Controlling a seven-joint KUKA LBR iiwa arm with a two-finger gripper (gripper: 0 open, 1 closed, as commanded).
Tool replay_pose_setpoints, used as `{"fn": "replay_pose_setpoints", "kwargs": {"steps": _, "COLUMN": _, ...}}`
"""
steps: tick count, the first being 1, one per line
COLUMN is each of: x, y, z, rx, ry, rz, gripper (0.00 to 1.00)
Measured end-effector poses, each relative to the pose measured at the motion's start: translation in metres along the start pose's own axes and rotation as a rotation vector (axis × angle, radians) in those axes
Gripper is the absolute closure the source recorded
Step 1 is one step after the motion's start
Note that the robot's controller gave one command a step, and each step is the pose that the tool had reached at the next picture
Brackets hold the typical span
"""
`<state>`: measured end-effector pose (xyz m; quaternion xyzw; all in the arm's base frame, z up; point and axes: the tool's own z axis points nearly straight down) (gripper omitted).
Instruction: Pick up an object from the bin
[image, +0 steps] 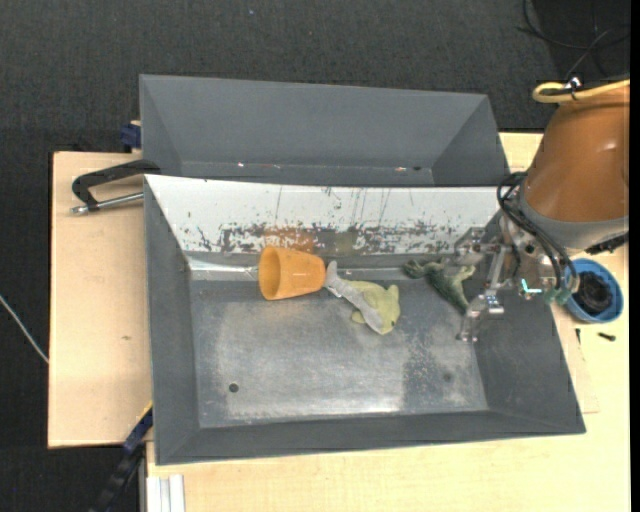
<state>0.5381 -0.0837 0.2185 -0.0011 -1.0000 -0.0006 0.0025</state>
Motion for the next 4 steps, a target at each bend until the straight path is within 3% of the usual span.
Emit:
{"fn": "replay_pose_setpoints", "kwargs": {"steps": 1, "x": -0.063, "y": 0.004, "z": 0.086, "rx": -0.001, "ry": -0.006, "rz": 0.025, "gripper": 0.0}}
{"fn": "replay_pose_setpoints", "kwargs": {"steps": 2, "x": -0.034, "y": 0.072, "z": 0.146, "rx": 0.002, "ry": -0.012, "rz": -0.259, "gripper": 0.0}}
{"fn": "replay_pose_setpoints", "kwargs": {"steps": 3, "x": -0.034, "y": 0.072, "z": 0.145, "rx": 0.002, "ry": -0.011, "rz": -0.259, "gripper": 1.0}}
{"fn": "replay_pose_setpoints", "kwargs": {"steps": 4, "x": 0.0, "y": 0.127, "z": 0.004, "rx": 0.003, "ry": -0.017, "rz": -0.534, "gripper": 1.0}}
